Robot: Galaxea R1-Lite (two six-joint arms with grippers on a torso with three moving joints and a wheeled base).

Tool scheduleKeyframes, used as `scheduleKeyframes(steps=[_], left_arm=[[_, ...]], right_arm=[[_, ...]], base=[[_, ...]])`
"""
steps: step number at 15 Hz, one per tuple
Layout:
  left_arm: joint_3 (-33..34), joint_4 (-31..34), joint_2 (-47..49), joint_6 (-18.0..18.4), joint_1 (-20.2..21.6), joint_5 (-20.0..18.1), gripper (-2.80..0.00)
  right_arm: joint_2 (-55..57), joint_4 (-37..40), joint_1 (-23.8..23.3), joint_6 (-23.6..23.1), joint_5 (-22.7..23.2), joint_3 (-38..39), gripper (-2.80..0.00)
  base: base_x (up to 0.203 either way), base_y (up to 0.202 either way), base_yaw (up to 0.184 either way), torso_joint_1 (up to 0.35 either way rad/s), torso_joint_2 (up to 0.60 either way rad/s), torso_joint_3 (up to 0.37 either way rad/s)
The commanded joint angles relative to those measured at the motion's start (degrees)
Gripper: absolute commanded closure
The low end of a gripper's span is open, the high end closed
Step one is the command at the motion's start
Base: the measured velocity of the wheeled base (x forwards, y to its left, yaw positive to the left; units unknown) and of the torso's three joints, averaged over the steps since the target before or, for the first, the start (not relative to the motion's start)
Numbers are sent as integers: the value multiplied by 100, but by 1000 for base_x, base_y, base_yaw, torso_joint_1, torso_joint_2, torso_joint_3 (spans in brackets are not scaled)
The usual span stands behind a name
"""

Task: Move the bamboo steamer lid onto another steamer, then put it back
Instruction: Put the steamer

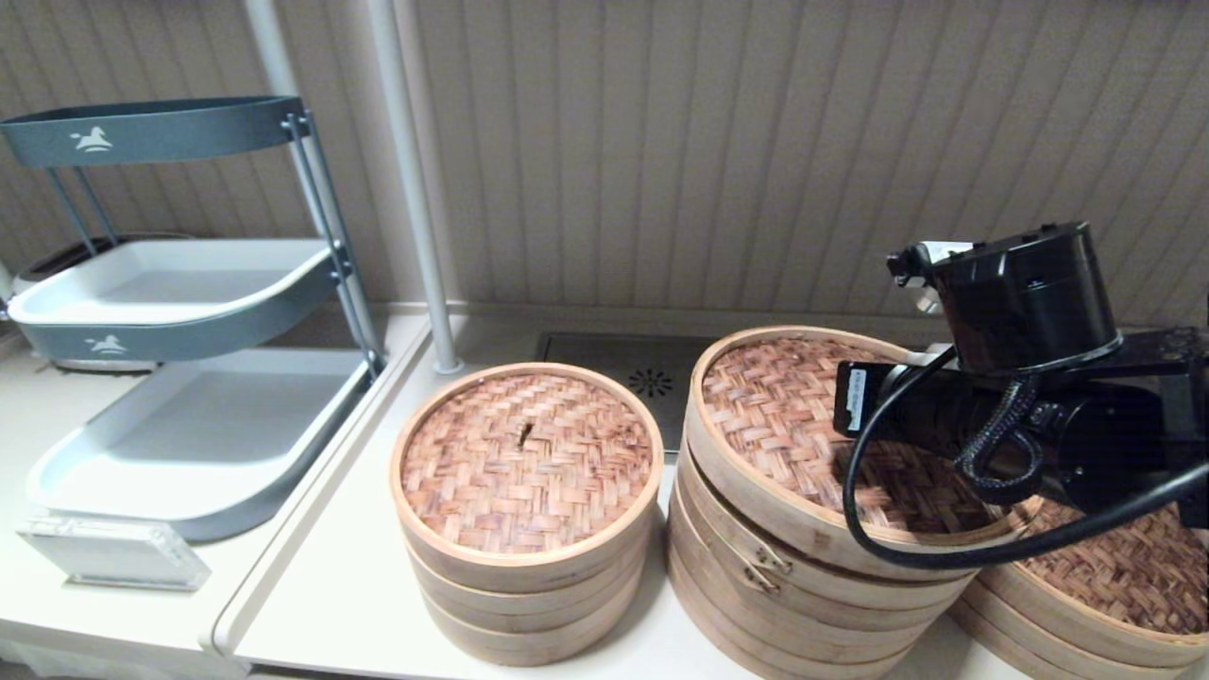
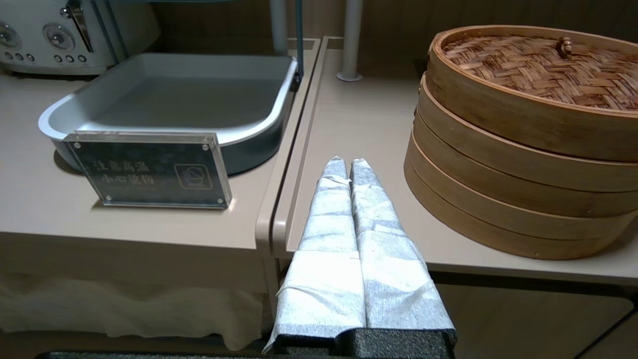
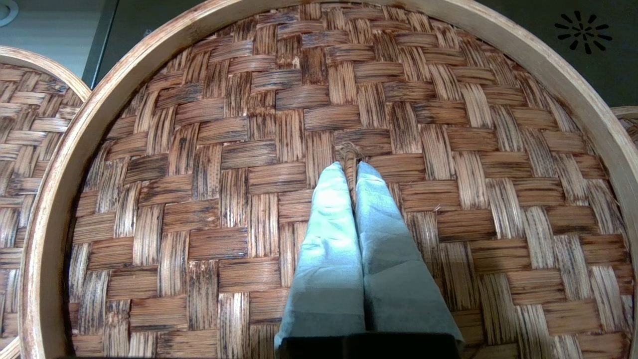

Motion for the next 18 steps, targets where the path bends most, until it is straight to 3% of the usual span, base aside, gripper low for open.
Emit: scheduleKeyframes(steps=[1,16,17,18], left_arm=[[141,-5,-9,0,5,-2,0],[141,-5,-9,0,2,7,0],[141,-5,-14,0,5,-2,0],[141,-5,-9,0,0,7,0]], right_arm=[[87,-9,-35,11,-20,-7,0],[85,-3,-40,29,-29,160,0],[68,0,-40,29,-29,169,-280],[59,0,-40,29,-20,169,-280]], base=[[0,0,0,0,0,0],[0,0,0,0,0,0],[0,0,0,0,0,0],[0,0,0,0,0,0]])
